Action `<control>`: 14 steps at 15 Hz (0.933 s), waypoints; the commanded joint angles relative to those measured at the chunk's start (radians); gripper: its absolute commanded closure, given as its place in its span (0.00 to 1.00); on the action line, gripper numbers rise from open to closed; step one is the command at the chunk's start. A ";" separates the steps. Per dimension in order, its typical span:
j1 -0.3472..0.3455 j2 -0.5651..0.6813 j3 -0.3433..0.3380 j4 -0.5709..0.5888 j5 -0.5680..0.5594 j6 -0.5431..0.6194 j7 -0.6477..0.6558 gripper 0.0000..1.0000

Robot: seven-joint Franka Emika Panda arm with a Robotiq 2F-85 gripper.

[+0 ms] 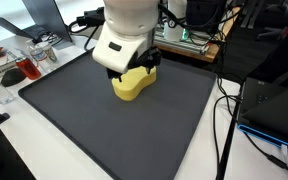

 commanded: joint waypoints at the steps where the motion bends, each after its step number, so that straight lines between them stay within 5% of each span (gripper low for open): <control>1: -0.004 -0.100 0.009 -0.132 0.061 0.048 0.202 0.00; 9: 0.041 -0.353 -0.005 -0.498 0.034 0.250 0.610 0.00; 14: 0.040 -0.541 0.011 -0.743 0.034 0.302 0.728 0.00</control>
